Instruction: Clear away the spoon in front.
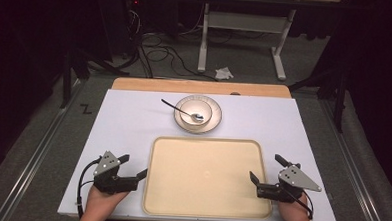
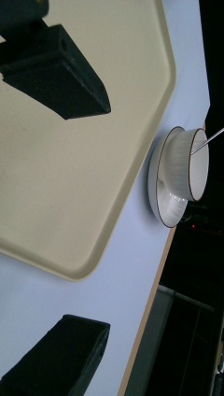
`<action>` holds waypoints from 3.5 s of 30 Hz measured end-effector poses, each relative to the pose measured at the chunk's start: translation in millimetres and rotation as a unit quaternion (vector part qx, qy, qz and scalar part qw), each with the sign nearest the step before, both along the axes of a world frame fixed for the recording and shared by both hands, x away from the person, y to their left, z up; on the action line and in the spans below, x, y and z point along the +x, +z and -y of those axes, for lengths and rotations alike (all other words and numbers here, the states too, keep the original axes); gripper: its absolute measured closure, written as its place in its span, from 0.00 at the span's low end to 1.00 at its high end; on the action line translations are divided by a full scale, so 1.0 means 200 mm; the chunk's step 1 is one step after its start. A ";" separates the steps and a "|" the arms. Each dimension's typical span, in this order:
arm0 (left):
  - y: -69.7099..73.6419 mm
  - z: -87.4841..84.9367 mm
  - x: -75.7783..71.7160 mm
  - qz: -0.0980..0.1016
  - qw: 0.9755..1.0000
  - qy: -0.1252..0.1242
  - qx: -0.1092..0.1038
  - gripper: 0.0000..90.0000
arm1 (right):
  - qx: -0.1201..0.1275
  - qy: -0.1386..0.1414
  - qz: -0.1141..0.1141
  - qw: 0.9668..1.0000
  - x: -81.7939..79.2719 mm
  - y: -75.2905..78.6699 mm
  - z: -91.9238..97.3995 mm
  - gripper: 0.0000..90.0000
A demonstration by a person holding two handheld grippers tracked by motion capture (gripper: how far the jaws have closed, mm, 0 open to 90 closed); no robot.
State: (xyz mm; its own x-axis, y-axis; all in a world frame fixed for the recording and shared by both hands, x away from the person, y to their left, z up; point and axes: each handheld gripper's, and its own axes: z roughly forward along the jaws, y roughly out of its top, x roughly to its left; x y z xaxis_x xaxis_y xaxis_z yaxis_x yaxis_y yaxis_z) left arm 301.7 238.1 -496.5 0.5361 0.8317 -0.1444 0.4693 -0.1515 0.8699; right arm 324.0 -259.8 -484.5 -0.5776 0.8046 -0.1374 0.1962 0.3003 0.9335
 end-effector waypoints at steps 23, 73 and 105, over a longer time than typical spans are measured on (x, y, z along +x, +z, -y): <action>0.09 0.09 0.11 0.005 1.000 0.005 0.003 0.16 | 0.007 0.007 -0.004 1.000 0.01 -0.01 0.02 0.00; 0.30 0.29 0.88 -0.026 0.997 0.067 -0.012 0.19 | 0.019 0.007 0.007 1.000 0.00 0.00 0.03 0.00; 0.25 0.21 1.08 -0.114 0.982 0.066 -0.138 0.85 | 0.024 0.006 -0.010 1.000 0.01 -0.03 0.01 0.00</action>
